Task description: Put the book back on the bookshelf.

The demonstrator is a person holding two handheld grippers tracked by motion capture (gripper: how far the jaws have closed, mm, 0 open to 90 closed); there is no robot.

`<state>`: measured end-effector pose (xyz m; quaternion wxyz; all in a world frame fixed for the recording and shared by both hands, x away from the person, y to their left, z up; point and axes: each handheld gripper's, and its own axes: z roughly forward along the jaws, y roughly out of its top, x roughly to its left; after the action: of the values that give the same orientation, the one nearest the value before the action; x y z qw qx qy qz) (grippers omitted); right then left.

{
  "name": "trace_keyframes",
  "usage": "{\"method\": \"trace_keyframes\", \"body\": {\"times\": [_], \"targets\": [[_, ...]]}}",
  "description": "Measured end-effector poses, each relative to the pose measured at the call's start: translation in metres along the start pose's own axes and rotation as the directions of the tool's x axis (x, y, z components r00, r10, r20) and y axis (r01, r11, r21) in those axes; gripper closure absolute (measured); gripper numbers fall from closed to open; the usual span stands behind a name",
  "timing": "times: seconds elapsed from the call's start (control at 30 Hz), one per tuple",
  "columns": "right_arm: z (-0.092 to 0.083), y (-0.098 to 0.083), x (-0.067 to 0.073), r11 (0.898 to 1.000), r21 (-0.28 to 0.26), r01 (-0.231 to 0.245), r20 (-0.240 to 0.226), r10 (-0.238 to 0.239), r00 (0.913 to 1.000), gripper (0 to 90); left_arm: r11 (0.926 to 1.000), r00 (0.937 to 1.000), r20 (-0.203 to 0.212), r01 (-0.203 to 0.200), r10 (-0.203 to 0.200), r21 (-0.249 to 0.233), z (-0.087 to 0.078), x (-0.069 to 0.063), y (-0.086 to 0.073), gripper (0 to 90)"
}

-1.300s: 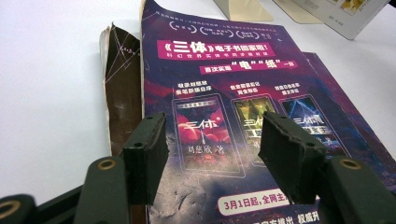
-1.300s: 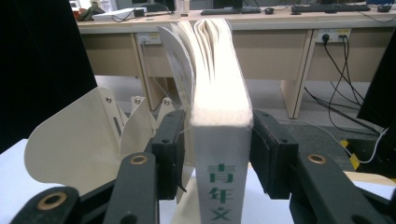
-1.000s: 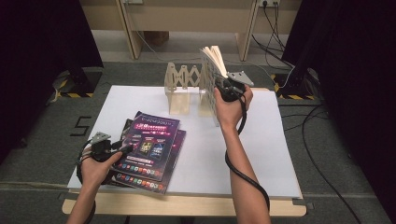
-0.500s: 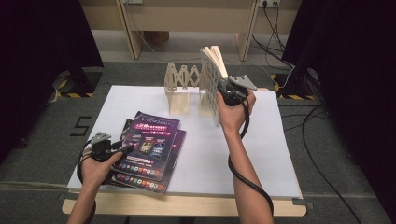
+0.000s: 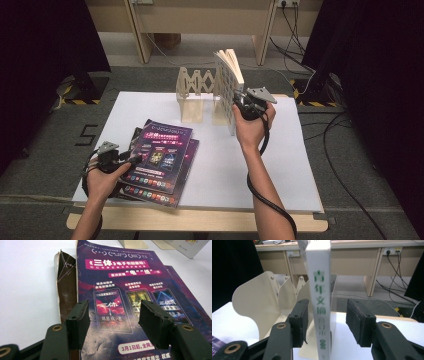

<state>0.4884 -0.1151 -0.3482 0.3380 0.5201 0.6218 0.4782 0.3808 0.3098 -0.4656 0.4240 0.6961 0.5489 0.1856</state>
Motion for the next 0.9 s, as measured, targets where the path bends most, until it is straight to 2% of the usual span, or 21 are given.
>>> {"method": "trace_keyframes", "body": {"times": [0.53,0.9], "targets": [[-0.011,-0.011,-0.004,1.000,0.010,-0.003,-0.004,0.003,1.0000,52.8,0.9998,0.9995,-0.030,0.004,-0.003,0.018,0.005,0.006,0.004,40.9],[-0.017,-0.017,-0.005,1.000,0.016,-0.001,-0.009,0.001,1.0000,52.8,0.9996,0.9993,-0.036,0.011,-0.010,0.027,0.008,0.009,0.006,41.1]]}}
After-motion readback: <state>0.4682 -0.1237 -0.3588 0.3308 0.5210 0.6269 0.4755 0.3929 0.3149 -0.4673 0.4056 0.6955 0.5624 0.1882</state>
